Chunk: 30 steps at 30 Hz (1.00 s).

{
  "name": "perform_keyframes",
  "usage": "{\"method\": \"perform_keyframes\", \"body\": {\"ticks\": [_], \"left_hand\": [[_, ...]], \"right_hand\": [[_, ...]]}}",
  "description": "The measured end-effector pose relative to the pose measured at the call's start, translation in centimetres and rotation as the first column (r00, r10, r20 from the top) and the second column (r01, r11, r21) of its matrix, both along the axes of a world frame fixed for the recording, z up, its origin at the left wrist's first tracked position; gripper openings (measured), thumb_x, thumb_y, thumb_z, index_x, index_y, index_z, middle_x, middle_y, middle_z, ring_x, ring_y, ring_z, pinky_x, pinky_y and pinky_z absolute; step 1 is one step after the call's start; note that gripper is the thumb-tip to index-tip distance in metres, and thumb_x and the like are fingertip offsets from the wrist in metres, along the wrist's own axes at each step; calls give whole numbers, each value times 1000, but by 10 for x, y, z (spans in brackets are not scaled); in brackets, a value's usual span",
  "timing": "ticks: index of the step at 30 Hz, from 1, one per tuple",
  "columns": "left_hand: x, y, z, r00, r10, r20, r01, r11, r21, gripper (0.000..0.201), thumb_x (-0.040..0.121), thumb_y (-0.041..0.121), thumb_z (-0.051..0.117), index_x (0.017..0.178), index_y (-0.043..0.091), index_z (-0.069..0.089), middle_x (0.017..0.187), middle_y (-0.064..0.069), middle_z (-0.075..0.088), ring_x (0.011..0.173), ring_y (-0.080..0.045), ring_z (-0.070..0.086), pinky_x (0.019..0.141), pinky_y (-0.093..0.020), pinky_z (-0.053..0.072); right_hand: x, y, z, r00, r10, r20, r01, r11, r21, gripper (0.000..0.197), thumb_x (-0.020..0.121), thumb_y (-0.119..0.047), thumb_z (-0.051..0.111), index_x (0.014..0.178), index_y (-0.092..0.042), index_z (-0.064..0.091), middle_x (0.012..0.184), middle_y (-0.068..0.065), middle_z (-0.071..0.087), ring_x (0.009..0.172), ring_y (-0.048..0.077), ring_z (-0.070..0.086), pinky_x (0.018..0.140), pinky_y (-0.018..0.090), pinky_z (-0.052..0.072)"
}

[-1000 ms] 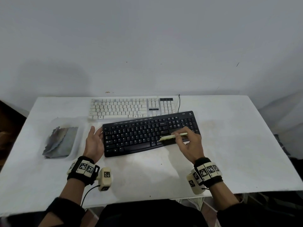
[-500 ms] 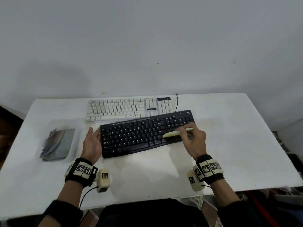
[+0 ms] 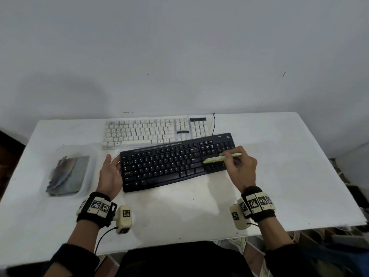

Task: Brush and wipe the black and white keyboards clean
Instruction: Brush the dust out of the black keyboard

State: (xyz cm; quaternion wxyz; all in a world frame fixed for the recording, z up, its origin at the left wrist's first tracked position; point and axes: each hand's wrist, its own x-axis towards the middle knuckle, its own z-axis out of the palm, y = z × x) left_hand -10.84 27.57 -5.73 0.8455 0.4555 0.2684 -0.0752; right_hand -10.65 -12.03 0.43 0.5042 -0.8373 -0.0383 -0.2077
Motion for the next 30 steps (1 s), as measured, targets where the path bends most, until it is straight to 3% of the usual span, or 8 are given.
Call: {"method": "perform_keyframes", "body": {"ticks": [3, 5, 8, 13, 19, 24, 27, 30], "left_hand": [[-1, -1, 2, 1000, -1, 2, 1, 1000, 5, 62, 108, 55, 29, 149, 13, 50, 140, -8, 62, 131, -24, 56, 106, -45, 42], [-1, -3, 3, 1000, 1, 3, -1, 1000, 7, 61, 108, 54, 28, 146, 13, 52, 138, -8, 64, 129, -24, 58, 102, -43, 44], [0, -3, 3, 1000, 6, 7, -6, 1000, 10, 58, 108, 54, 28, 142, 15, 55, 135, -7, 65, 128, -23, 59, 99, -42, 46], [-1, 0, 0, 1000, -3, 9, 3, 1000, 9, 62, 107, 56, 29, 148, 14, 51, 139, -7, 64, 131, -24, 58, 101, -43, 46], [-1, 0, 0, 1000, 1, 13, -1, 1000, -5, 64, 107, 58, 29, 148, 14, 51, 142, -8, 62, 131, -25, 57, 103, -45, 44], [-1, 1, -2, 1000, 13, -1, -13, 1000, -13, 68, 106, 60, 27, 150, 14, 49, 144, -9, 61, 132, -25, 56, 105, -46, 42], [0, 1, -1, 1000, 17, -8, -17, 1000, -14, 68, 106, 61, 27, 151, 14, 49, 144, -9, 60, 135, -26, 54, 111, -49, 39], [-1, 0, 0, 1000, 17, -7, -17, 1000, -17, 68, 107, 60, 26, 151, 13, 48, 144, -9, 60, 134, -26, 55, 109, -48, 40]], "right_hand": [[-3, 11, -1, 997, 73, -10, -73, 997, -2, 15, 91, 5, 64, 85, -9, 64, 82, -4, 74, 66, 11, 66, 57, 19, 49], [-5, 10, -5, 993, 108, -39, -110, 993, -45, 13, 91, 1, 65, 87, -11, 64, 83, -6, 74, 71, 13, 69, 59, 27, 55], [-2, -10, -10, 997, 43, -57, -48, 995, -86, 11, 91, -2, 66, 88, -13, 65, 84, -4, 73, 73, 14, 69, 62, 35, 57], [5, -39, 3, 987, -151, -56, 149, 988, -41, 17, 92, -2, 62, 82, -16, 59, 80, -5, 73, 73, 9, 69, 55, 20, 48], [12, -32, 17, 981, -195, 2, 195, 981, 21, 12, 91, 4, 59, 85, -6, 61, 79, -4, 73, 72, 6, 66, 56, 19, 47], [7, -27, 3, 996, -79, -39, 79, 997, -9, 15, 91, 5, 59, 85, -9, 60, 82, 1, 73, 74, 15, 68, 62, 22, 51], [6, -39, -2, 985, -153, -77, 151, 988, -32, 16, 90, 0, 62, 82, -13, 58, 80, -2, 72, 73, 12, 68, 54, 22, 47], [8, -51, 3, 969, -234, -81, 233, 972, -22, 14, 91, -4, 62, 81, -13, 57, 79, -3, 73, 75, 11, 68, 54, 15, 44]]}}
